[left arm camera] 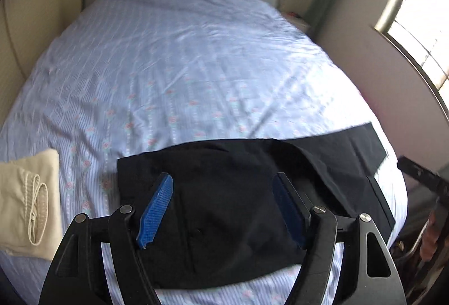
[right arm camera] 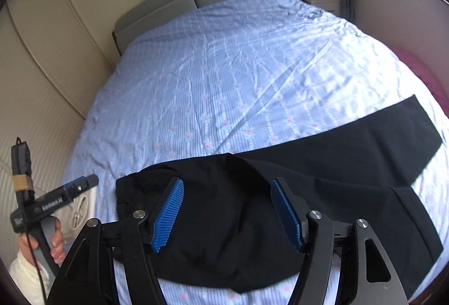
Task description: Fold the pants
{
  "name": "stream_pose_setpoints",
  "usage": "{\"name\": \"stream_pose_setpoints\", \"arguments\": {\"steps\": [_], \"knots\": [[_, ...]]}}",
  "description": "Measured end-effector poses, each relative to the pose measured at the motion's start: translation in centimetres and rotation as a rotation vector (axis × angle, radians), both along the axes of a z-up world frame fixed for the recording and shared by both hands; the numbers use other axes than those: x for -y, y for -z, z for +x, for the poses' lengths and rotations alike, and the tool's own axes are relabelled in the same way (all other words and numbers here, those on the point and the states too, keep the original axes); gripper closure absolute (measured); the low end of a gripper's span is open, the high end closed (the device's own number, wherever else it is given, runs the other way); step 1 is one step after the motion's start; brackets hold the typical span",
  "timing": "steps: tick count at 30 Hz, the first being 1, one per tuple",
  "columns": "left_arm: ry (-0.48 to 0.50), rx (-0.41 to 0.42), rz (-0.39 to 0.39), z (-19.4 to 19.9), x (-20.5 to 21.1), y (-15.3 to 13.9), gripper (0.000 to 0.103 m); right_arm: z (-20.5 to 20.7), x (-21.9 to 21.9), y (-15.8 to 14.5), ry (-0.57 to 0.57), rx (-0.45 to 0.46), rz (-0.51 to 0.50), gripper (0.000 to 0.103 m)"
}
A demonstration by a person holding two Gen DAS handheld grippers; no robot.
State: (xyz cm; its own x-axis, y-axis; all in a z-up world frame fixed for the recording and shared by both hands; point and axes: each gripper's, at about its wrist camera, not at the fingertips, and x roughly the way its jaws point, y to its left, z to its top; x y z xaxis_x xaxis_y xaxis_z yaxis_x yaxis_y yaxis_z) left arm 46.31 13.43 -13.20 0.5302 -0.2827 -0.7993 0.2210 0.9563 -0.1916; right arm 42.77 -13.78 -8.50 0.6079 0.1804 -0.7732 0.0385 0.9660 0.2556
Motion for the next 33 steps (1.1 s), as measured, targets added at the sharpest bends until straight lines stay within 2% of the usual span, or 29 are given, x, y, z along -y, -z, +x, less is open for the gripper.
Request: {"name": "stream_pose_setpoints", "arguments": {"steps": [4, 8, 13, 17, 19, 24, 33], "knots": [[0.051, 0.034, -0.024, -5.9, 5.2, -2.4, 0.027, -6.4, 4.7, -2.0, 0.054, 0.031, -0.013, 0.035], [0.053, 0.007, -0.078, -10.6, 10.6, -3.3, 0.024, -12.6, 10.3, -3.4, 0.106, 0.028, 0.001, 0.035], [0.070, -0.055, -0.060, -15.3, 17.5, -1.7, 0.024, -19.6, 18.5, -2.3, 0.149, -0.009, 0.079, 0.034], [0.114, -0.088, -0.039, -17.8, 22.5, 0.0, 0.024, -23.8, 24.2, -0.4, 0.203, -0.049, 0.097, 0.034], [0.133, -0.117, -0.030, -18.3, 24.5, 0.9, 0.024, -25.7, 26.8, 0.7, 0.235, -0.075, 0.120, 0.034], [0.196, -0.177, 0.006, -18.4, 28.2, 3.3, 0.024, -29.7, 30.9, 3.7, 0.339, -0.123, 0.098, 0.034], [0.296, -0.319, 0.043, -14.2, 32.7, 9.5, 0.025, -31.9, 34.2, 12.7, 0.525, -0.282, 0.237, 0.035]]}}
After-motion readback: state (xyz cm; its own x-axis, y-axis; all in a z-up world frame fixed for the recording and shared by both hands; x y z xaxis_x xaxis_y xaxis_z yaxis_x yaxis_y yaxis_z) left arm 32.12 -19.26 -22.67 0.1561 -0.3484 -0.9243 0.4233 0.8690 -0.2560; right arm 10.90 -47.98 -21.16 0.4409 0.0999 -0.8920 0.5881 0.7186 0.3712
